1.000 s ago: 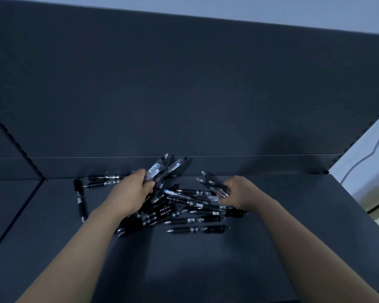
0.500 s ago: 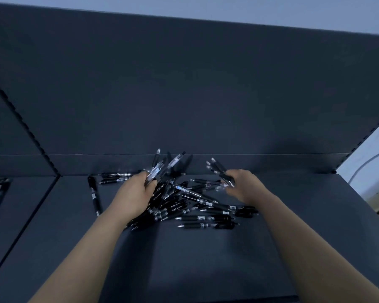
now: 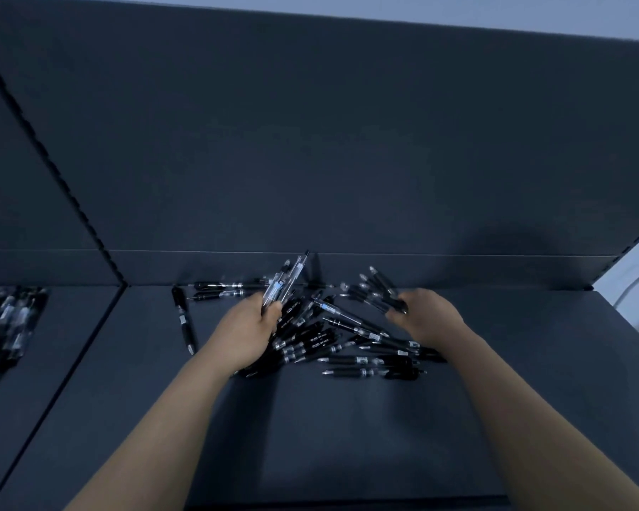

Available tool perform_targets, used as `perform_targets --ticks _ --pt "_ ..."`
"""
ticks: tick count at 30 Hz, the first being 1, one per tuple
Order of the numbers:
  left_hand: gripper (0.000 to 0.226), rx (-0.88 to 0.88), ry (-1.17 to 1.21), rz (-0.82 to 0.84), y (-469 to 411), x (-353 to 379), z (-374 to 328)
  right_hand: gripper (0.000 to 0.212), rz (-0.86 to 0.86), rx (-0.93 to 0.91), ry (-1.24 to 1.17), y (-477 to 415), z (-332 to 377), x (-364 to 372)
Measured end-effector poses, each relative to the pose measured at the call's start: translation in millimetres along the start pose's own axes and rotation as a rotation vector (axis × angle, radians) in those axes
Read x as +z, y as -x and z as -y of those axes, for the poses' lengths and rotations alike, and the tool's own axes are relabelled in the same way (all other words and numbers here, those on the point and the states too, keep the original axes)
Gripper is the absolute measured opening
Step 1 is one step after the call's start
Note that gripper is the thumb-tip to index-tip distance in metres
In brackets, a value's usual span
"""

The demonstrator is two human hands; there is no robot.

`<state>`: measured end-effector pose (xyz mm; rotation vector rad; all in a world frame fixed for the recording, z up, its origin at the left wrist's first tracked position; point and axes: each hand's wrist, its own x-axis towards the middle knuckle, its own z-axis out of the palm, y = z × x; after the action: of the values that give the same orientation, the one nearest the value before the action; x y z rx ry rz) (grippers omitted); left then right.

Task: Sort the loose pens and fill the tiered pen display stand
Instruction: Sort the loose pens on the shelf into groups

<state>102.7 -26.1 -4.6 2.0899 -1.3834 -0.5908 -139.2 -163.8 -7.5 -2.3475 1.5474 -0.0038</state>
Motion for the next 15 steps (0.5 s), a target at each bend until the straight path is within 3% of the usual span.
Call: perform_targets --ticks 5,11,15 --pt "0.019 -0.133 0.339 0.008 21 -2 -3 0.027 0.07 -0.083 -0.192 16 37 -16" --pt "0.017 -0.234 0.346 -0.102 61 -15 18 0.028 0.279 -0.153 -0.352 31 94 -15" --pt "0.021 -0.261 0.255 -0.204 92 -29 45 0.013 0.363 -0.203 -0.454 42 131 4"
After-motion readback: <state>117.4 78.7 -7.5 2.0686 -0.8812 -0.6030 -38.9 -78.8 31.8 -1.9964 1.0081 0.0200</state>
